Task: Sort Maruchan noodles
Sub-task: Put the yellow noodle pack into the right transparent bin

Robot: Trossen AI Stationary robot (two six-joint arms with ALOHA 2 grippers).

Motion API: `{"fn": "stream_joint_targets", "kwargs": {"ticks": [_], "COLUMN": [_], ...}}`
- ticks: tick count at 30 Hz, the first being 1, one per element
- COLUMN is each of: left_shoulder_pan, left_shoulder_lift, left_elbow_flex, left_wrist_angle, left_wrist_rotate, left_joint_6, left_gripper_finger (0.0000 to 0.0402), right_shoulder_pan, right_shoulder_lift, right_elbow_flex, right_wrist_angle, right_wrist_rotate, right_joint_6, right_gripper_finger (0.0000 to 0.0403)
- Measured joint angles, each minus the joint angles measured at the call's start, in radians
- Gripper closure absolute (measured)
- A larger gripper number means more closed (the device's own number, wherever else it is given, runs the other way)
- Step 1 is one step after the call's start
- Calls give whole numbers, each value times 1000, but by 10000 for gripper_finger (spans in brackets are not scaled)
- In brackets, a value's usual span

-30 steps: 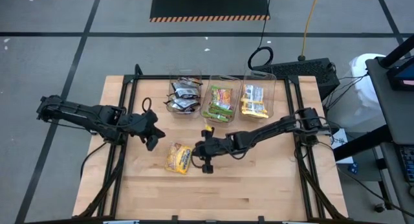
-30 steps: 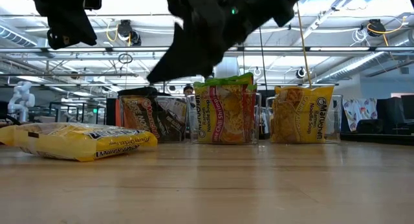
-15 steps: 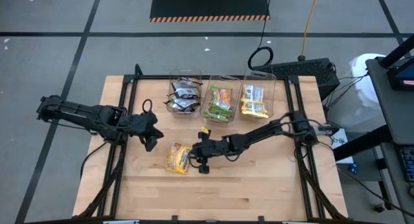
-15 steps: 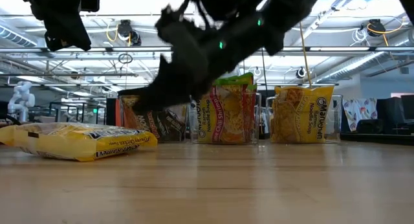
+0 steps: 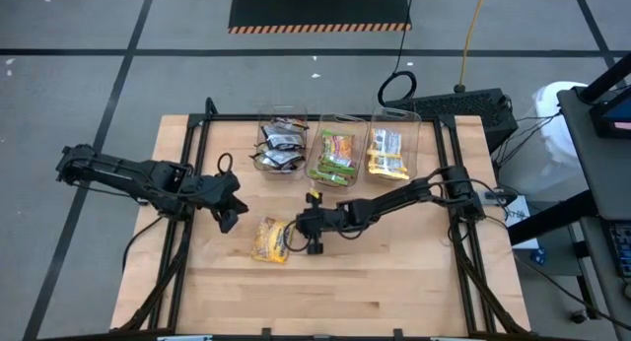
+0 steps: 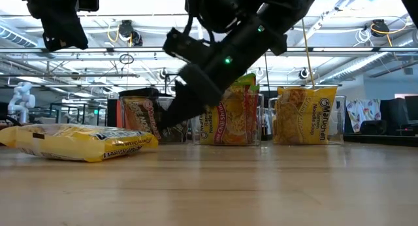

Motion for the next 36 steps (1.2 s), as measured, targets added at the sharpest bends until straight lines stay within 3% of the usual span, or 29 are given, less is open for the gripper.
{"fn": "stream_joint_targets", "kwargs": {"ticks": [3, 10, 18, 36], "left_shoulder_pan": [0, 1, 1, 1], "left_shoulder_lift": [0, 0, 0, 0], "left_elbow_flex": [0, 0, 0, 0], "left_wrist_angle": [1, 1, 1, 2], "left_wrist_rotate": [0, 0, 0, 0], "left_joint_6": [-2, -2, -1, -6], "left_gripper_finger": [346, 346, 346, 346], "right_shoulder_pan": [-2, -20, -44, -40], "right_shoulder_lift": [-1, -2, -2, 54], "right_elbow_flex": [0, 0, 0, 0], "right_wrist_angle": [-40, -43, -46, 85], "right_wrist_rotate": [-50, -5, -129, -130], "right_joint_6": [-28, -103, -152, -207], "right_gripper_finger": [320, 321, 321, 321]}}
